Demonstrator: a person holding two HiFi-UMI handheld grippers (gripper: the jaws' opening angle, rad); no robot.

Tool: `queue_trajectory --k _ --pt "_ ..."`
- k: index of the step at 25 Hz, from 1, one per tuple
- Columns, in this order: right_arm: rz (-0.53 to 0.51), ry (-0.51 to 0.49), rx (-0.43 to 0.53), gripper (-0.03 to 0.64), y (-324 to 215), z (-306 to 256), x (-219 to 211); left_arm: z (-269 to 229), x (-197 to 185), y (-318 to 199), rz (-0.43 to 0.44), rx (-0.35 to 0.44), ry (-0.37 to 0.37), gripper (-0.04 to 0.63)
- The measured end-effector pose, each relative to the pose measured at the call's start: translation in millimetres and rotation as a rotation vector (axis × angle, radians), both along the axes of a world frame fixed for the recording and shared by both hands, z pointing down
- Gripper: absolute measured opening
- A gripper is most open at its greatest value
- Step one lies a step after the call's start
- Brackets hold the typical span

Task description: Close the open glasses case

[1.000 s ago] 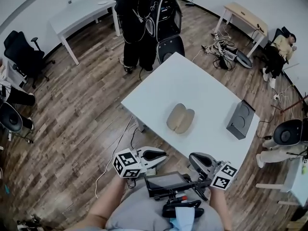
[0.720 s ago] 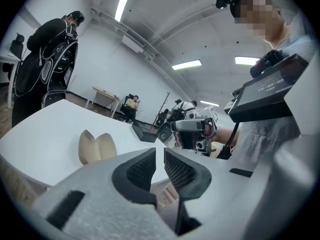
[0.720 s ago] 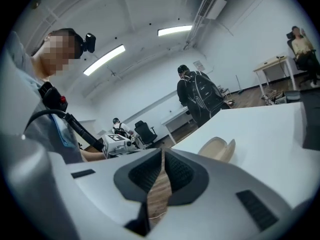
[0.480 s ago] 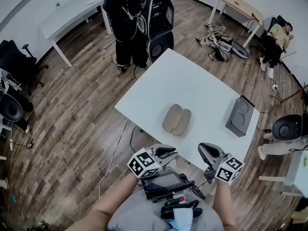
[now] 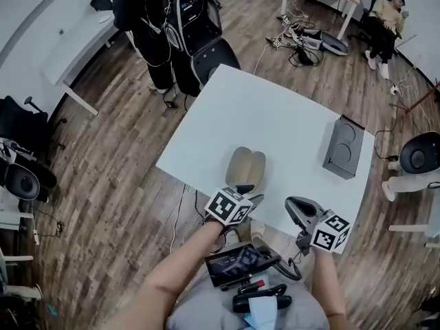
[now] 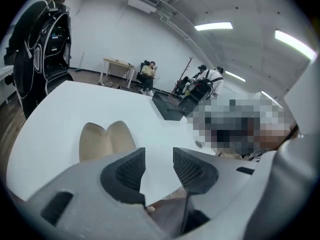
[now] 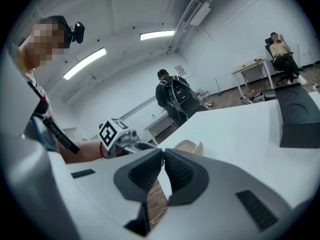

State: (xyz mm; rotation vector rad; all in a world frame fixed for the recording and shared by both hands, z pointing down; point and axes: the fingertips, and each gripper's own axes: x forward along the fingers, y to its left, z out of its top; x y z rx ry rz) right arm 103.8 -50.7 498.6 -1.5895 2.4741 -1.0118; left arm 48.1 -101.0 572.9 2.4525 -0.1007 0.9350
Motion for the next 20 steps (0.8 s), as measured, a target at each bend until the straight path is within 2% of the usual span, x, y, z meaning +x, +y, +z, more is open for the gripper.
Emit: queue_trajectory --k 9,12,14,16,18,20 --pt "0.080 -0.077 0.005 0.037 14.4 12.6 14.0 49.6 15.7 -30.1 -0.029 -0.127 -0.279 0.158" --pt "0.101 -0.095 0.004 0.037 18.4 15.6 20.9 63.5 15.6 -36.3 -0.067 -0.151 -0.337 0.158" --pt "0.119 -0.100 -0.005 0.037 19.4 18.6 26.0 59.8 13.8 -41.1 -0.085 -0.155 -0.330 0.158" --pt "0.128 -0.105 -0.036 0.038 19.9 25.9 27.0 42.3 11.8 -48.5 -0.066 -0.127 -0.283 0.158" --pt "0.111 -0.122 -0.076 0.038 20.0 36.4 18.6 15.5 14.9 -62.6 0.015 -0.042 -0.204 0.158" --pt "0.094 -0.142 -0.116 0.039 16.8 50.1 3.8 -9.4 24.6 -83.9 0.161 0.088 -0.120 0.158"
